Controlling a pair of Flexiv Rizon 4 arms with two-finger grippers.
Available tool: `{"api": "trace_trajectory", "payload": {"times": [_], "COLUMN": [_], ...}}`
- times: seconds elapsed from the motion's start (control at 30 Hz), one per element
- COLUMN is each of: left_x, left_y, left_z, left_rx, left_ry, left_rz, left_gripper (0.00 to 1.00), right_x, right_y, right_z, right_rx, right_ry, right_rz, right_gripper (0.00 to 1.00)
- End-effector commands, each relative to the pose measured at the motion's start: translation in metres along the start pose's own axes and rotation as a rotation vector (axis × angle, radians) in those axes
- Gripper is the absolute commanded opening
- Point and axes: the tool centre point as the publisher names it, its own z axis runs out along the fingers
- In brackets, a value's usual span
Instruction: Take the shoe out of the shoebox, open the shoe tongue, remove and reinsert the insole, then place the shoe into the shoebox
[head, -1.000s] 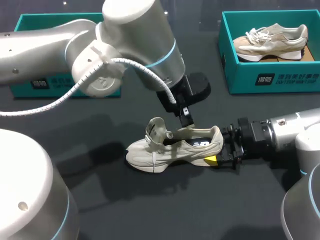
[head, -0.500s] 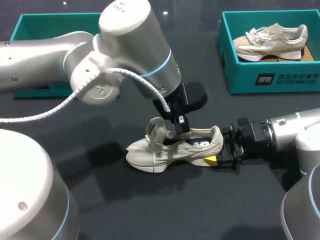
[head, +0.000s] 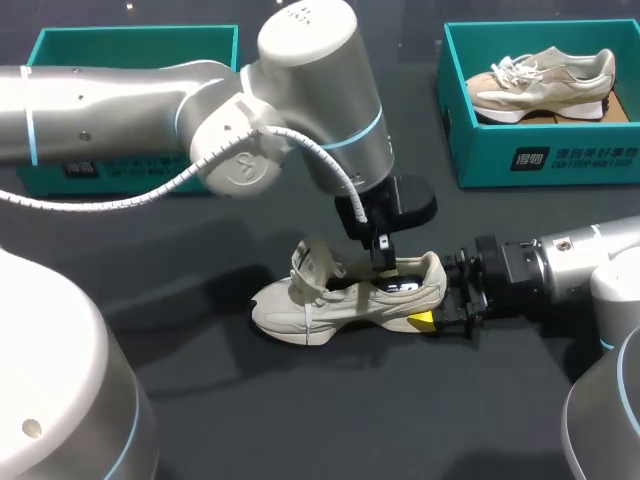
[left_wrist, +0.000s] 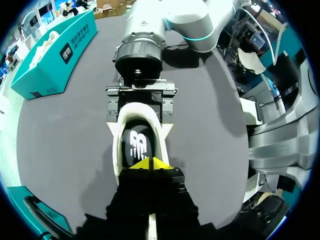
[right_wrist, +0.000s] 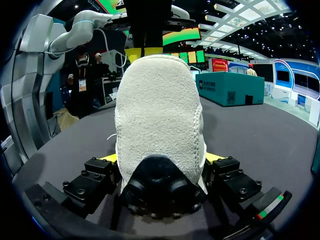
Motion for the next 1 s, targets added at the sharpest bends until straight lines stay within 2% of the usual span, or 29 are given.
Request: {"api": "trace_trajectory", "payload": {"times": [0.03, 0.1, 0.23, 0.63, 1.0], "left_x": [-0.001, -0.001, -0.007, -0.016, -0.011], "left_y": [-0.003, -0.003, -0.005, 0.002, 0.022], "left_z": [0.001, 0.001, 0.017, 0.040, 0.042], "left_rx": [-0.008, -0.008, -0.027, -0.086, -0.118], "left_ry": [0.001, 0.001, 0.016, 0.041, 0.063], "left_rz": [0.000, 0.000, -0.002, -0.007, -0.010], "left_gripper": [0.00, 0.00, 0.00, 0.00, 0.00], "right_x": [0.000, 0.000, 0.000, 0.000, 0.000], "right_y": [-0.001, -0.001, -0.001, -0.001, -0.001], "right_z": [0.000, 0.000, 0.000, 0.000, 0.000], "right_rx": [0.003, 0.003, 0.003, 0.003, 0.003], "right_ry": [-0.001, -0.001, -0.001, -0.001, -0.001], "right_rz": [0.000, 0.000, 0.000, 0.000, 0.000], "right_gripper": [0.00, 0.00, 0.00, 0.00, 0.00]}}
